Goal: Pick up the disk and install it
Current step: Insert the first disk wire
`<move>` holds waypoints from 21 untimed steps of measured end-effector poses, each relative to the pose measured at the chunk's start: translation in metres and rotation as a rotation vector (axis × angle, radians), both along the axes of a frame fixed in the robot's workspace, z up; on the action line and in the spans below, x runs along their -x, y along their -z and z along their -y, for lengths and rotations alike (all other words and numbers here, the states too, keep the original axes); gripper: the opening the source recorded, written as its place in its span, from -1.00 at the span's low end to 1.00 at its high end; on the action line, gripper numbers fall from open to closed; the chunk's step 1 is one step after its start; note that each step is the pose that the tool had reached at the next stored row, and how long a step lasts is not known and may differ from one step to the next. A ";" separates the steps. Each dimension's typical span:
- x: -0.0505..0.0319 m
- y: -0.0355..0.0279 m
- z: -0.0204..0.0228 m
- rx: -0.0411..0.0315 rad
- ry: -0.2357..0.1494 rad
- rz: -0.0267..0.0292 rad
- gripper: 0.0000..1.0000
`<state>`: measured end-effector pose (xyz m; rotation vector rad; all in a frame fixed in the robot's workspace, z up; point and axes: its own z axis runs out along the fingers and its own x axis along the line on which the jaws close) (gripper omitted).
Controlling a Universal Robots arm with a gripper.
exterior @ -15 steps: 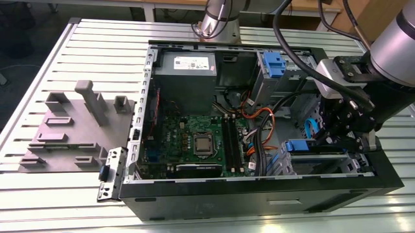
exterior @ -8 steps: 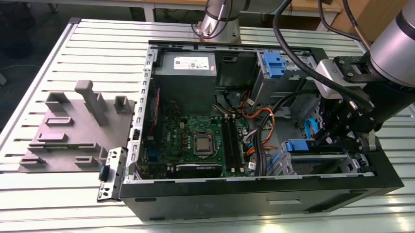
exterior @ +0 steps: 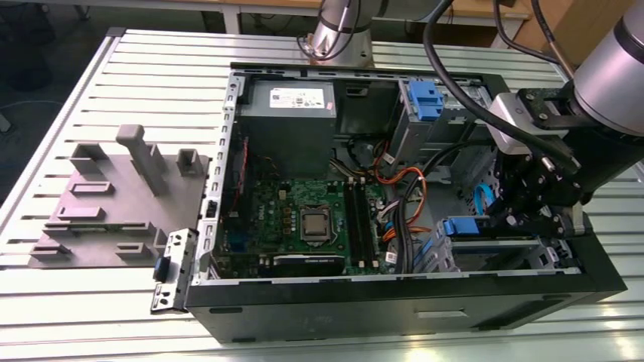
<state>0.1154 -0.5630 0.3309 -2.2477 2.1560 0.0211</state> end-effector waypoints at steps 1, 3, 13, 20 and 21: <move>0.0000 -0.0002 0.0000 -0.0001 0.000 0.0000 -0.54; 0.0000 -0.0012 0.0000 0.0000 0.000 0.0000 -0.54; 0.0000 -0.0244 0.0000 -0.0001 0.000 0.0000 -0.54; -0.0001 -0.0250 0.0000 0.0002 0.000 -0.0108 -0.54; -0.0003 -0.0250 0.0000 0.0000 0.000 -0.0201 -0.54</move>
